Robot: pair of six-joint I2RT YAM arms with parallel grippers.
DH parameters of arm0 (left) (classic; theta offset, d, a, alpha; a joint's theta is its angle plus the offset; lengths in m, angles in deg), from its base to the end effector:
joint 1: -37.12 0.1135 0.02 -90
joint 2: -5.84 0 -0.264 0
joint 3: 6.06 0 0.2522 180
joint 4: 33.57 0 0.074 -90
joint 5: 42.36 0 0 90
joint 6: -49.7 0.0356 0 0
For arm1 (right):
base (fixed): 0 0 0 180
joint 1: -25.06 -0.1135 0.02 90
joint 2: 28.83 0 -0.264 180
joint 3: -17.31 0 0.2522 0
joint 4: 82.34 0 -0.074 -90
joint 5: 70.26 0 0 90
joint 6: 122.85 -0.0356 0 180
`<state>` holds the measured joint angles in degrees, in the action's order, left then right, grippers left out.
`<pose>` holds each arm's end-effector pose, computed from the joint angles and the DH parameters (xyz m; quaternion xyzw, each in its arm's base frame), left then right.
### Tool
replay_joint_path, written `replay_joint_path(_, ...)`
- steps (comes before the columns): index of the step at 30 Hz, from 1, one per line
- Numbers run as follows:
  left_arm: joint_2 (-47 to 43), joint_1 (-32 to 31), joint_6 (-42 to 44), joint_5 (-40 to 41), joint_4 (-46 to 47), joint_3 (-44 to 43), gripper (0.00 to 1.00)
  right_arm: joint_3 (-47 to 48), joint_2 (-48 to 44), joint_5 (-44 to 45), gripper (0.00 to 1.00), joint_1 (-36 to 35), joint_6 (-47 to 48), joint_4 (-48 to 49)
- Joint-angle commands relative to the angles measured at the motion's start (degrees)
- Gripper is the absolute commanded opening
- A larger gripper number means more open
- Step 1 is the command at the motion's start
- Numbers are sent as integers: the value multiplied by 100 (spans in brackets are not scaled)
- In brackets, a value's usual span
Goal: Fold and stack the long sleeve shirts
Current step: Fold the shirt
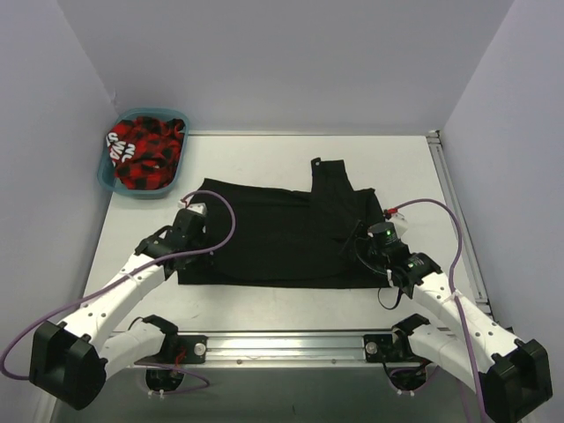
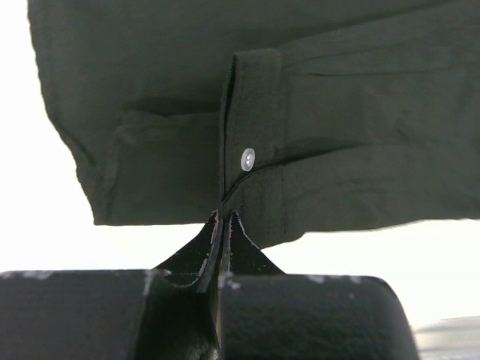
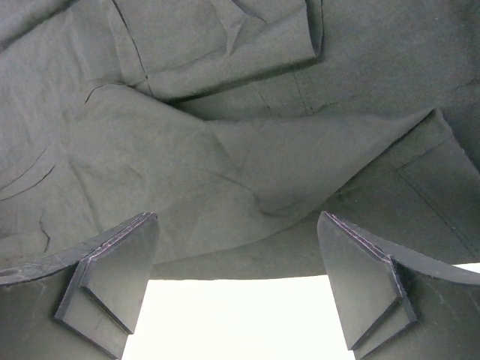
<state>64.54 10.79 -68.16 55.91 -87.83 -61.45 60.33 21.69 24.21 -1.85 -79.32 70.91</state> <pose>0.1754 -0.0811 0.2323 -0.0329 0.9574 -0.0652 0.2795 0.1731 0.0847 0.2227 0.1680 0.8674 0.2515 0.3952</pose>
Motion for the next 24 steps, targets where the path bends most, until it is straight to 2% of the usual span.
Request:
replay_joint_path(1,142,119,-9,421,94,5,0,-60,28,98,90,46,-37,51)
replay_joint_path(9,475,260,61,702,287,-249,0,-78,133,-16,89,37,25,139)
replay_joint_path(11,555,260,43,632,322,-284,5,-69,133,-16,89,37,51,139)
replay_joint_path(14,625,251,-18,360,331,-285,15,-34,107,97,89,46,86,122)
replay_joint_path(15,591,251,-53,229,323,-276,28,-25,124,159,89,46,95,104)
replay_joint_path(18,354,233,-141,17,331,-206,37,-16,186,475,89,177,113,-10)
replay_joint_path(19,257,233,-158,-27,331,-188,48,-25,256,563,89,239,121,-28)
replay_joint_path(21,-14,233,-176,-141,331,-162,59,-78,405,538,88,510,104,-19)
replay_joint_path(22,-103,233,-176,-177,331,-144,70,-95,449,485,87,616,104,-28)
replay_joint_path(24,-322,233,-185,-256,340,-162,78,-148,537,336,84,828,148,95)
